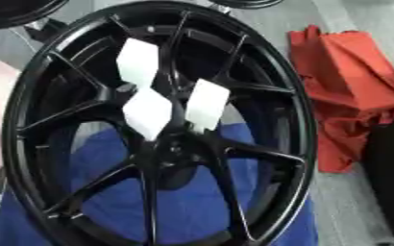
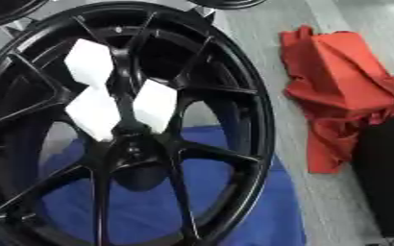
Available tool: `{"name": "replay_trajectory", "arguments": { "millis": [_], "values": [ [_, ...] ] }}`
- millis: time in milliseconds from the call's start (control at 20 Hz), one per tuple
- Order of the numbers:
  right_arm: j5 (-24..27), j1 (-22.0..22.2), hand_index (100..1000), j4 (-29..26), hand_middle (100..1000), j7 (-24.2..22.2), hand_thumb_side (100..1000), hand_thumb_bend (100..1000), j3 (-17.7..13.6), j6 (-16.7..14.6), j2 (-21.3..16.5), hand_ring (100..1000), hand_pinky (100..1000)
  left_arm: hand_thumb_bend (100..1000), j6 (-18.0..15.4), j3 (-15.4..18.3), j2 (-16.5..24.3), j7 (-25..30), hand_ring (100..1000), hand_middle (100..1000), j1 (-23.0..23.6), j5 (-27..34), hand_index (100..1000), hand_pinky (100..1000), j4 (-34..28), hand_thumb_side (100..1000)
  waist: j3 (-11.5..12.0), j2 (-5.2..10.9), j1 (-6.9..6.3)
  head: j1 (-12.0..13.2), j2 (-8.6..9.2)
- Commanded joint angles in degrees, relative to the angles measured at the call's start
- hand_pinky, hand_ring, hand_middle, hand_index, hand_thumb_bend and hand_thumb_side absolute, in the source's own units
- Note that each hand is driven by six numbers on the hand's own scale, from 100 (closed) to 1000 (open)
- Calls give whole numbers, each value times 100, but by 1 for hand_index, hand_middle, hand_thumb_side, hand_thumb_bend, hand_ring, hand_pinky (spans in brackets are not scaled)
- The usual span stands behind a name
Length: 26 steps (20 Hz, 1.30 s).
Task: Pull the pin out of the wheel hub.
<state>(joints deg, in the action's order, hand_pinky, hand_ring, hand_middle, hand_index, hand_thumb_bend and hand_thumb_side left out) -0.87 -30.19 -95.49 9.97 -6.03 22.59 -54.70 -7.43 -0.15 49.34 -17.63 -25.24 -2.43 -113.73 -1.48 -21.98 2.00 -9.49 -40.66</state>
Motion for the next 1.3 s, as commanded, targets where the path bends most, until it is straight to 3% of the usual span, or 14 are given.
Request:
{"name": "replay_trajectory", "arguments": {
  "millis": [50, 300, 550, 800, 1000, 1150, 1300],
  "values": [
    [-27, -43, 627, -63, 534, -1, 310, 100, -89, -4, -220, 512, 651, 100, 175, -193, 765, 345, 645, 659, -283, -276, 775, 828, -86, 439, -23, 171, -20, -27, 6],
    [-28, -50, 627, -46, 534, -35, 311, 100, -57, -7, -231, 513, 652, 100, 520, -589, 1355, 1243, 666, 677, -887, -421, 786, 830, -86, 424, -70, 181, -49, 11, 12],
    [-51, -32, 627, -34, 534, -57, 310, 100, -39, -13, -280, 513, 652, 100, 940, -853, 1682, 2691, 721, 710, -1446, -667, 801, 834, -86, 448, -88, 220, -114, 21, -1],
    [-75, 37, 626, -10, 534, -66, 311, 100, -39, -14, -347, 513, 652, 100, 1230, -1100, 1723, 4713, 786, 748, -1916, -972, 823, 845, -86, 555, -105, 268, -199, 11, 0],
    [-80, 54, 626, -8, 534, -58, 311, 100, -46, -23, -361, 513, 652, 136, 1237, -1341, 1674, 6050, 812, 760, -2236, -1061, 829, 848, -86, 605, -125, 270, -230, -3, 22],
    [-80, 41, 626, -7, 534, -56, 311, 100, -43, -33, -352, 513, 652, 150, 1130, -1569, 1592, 6642, 818, 765, -2478, -1100, 833, 850, -86, 638, -140, 264, -228, 6, 33],
    [-79, 25, 626, 4, 533, -67, 313, 100, -25, -38, -341, 513, 652, 166, 1109, -1791, 1469, 6893, 820, 769, -2736, -1108, 840, 853, -86, 645, -157, 263, -223, 17, 39]
  ]
}}
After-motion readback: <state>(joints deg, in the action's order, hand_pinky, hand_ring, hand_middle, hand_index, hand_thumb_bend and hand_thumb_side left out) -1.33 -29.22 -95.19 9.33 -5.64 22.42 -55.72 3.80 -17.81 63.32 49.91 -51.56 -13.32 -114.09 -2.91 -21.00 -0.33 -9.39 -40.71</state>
